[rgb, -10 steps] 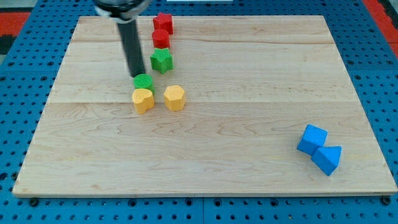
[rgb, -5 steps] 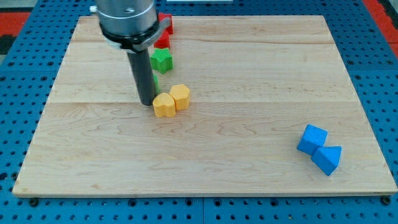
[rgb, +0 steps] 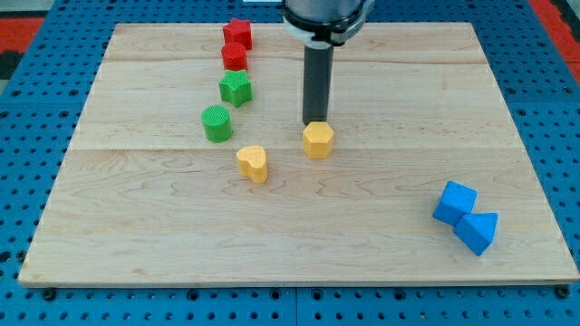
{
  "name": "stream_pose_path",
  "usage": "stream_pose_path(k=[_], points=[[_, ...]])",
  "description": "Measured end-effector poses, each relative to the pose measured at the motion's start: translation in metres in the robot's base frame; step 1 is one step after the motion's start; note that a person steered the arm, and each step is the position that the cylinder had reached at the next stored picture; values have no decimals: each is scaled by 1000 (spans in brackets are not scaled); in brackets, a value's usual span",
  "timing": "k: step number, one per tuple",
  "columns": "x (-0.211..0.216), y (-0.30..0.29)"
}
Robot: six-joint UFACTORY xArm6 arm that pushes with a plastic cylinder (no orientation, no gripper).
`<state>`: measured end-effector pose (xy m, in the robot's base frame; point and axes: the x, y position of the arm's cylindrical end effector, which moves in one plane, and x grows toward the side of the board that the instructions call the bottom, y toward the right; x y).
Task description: Move the yellow hexagon horizontally to the red circle
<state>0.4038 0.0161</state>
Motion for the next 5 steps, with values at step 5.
stream_pose_path(k=[5], points=[[-60, 93]])
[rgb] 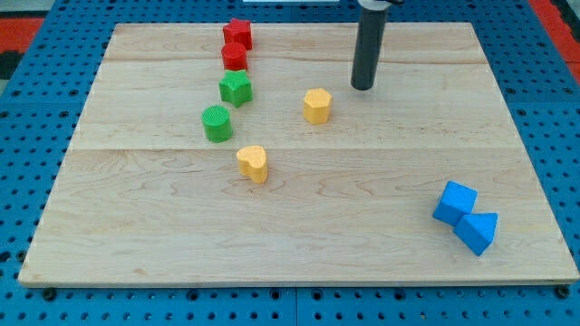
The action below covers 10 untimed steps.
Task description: Move the yellow hexagon horizontally to the red circle
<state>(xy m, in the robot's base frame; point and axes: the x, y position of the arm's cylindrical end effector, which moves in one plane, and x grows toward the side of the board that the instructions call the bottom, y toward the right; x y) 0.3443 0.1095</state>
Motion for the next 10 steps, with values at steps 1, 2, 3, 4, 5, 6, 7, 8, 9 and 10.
stream_pose_path(k=[1, 2, 3, 4, 5, 6, 7, 8, 9, 10], points=[[67, 3], [71, -65], [63, -100], [27, -90], [18, -70], [17, -35], [-12, -34], [-40, -7], [-17, 8], [-33, 26]])
